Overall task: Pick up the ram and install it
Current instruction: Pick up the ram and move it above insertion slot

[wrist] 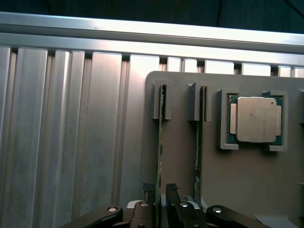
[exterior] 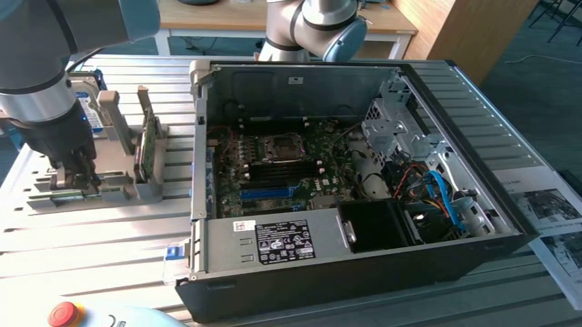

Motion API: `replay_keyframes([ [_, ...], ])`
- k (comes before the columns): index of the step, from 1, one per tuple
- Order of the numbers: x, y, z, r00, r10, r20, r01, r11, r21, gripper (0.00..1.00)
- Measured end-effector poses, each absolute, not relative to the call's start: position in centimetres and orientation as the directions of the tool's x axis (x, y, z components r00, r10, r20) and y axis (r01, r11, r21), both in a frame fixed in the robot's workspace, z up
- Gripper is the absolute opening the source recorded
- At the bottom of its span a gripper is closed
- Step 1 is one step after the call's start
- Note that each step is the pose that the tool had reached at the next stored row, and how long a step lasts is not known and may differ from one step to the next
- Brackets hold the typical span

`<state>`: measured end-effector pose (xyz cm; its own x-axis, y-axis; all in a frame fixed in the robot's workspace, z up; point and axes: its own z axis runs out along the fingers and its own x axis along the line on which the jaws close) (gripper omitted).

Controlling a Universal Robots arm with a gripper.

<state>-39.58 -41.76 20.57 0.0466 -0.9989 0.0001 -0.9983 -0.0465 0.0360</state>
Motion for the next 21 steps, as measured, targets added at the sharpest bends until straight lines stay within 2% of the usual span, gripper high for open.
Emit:
replay_keyframes([
  [21,-39.82,-41.62,20.30,0.047,-0.999,0.000,-0.998,-0.047,0.036,0.24],
])
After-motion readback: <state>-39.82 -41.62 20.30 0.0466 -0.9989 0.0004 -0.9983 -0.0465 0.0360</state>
